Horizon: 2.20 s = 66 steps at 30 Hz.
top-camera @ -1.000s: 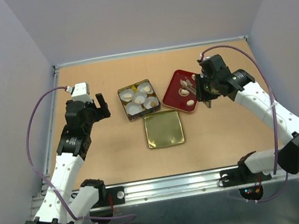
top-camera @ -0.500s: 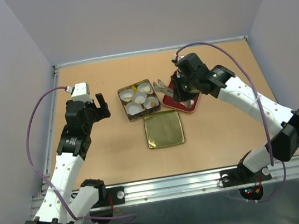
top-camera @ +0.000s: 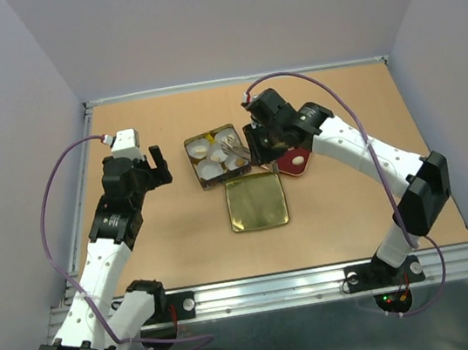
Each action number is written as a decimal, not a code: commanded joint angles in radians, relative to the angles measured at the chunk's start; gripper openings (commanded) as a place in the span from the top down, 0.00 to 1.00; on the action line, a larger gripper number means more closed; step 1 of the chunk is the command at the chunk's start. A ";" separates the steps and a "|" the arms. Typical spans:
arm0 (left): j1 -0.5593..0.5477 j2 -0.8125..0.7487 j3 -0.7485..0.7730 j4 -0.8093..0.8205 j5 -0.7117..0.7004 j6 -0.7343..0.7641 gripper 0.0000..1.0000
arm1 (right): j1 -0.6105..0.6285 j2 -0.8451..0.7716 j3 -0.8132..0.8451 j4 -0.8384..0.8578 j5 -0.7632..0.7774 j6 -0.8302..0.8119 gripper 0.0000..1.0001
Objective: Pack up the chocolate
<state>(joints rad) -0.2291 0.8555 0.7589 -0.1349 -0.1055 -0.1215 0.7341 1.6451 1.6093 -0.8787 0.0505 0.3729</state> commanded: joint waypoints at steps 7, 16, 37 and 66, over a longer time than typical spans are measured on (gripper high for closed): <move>0.000 0.005 0.002 0.012 -0.026 0.006 0.07 | 0.005 0.079 0.152 0.055 -0.021 -0.048 0.65; -0.001 0.002 -0.010 0.012 -0.039 0.003 0.07 | 0.005 0.119 0.179 0.053 -0.014 -0.054 0.59; 0.000 0.022 0.005 0.026 -0.013 0.000 0.07 | -0.093 -0.100 0.022 0.032 0.126 -0.061 0.57; -0.001 -0.042 -0.001 -0.031 -0.023 -0.024 0.07 | -0.331 -0.205 -0.342 0.139 0.020 -0.262 0.57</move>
<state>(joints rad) -0.2291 0.8352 0.7589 -0.1680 -0.1135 -0.1402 0.4107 1.4277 1.2781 -0.8207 0.1181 0.1497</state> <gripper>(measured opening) 0.927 0.437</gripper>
